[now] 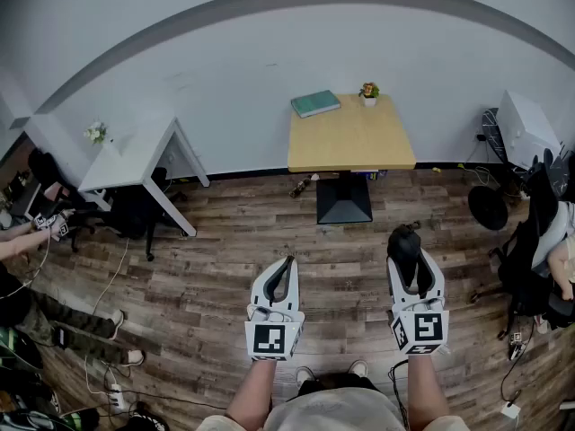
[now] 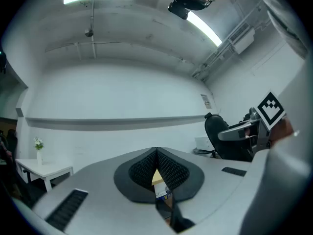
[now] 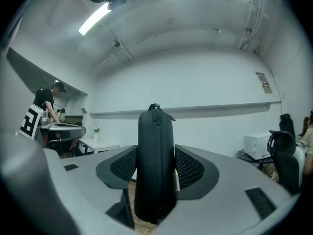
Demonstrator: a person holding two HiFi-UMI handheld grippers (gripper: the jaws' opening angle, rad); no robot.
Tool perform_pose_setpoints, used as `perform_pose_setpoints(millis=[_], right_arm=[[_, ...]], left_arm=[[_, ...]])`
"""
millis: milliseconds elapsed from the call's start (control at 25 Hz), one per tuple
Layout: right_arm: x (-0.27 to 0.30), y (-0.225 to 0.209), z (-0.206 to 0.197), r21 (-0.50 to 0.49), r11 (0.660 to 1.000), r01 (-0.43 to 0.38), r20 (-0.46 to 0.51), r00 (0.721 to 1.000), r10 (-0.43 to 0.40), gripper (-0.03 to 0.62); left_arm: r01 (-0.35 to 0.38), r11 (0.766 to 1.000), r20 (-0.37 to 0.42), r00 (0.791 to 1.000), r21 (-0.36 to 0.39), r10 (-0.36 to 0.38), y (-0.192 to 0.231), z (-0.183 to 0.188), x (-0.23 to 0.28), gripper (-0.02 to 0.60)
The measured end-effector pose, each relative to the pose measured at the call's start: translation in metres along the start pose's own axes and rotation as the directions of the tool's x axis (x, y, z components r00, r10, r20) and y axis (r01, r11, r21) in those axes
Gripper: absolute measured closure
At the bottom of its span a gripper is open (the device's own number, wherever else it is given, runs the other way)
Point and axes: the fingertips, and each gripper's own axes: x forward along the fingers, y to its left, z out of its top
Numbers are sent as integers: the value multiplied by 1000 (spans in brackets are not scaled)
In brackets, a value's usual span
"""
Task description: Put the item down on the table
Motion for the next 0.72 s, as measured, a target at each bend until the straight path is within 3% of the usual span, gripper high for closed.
perform_pose_setpoints(millis=[400,720], right_arm=[[1,-18,-11,33,999,-9,-6,1000,9,347],[1,-59,-19,81,997,-21,-1,1000,21,345]], left_arm=[[-8,1000,6,1000,2,8,-16,-2,10,574],[-23,1000,-21,999,14,24,-49,-5,27,574]])
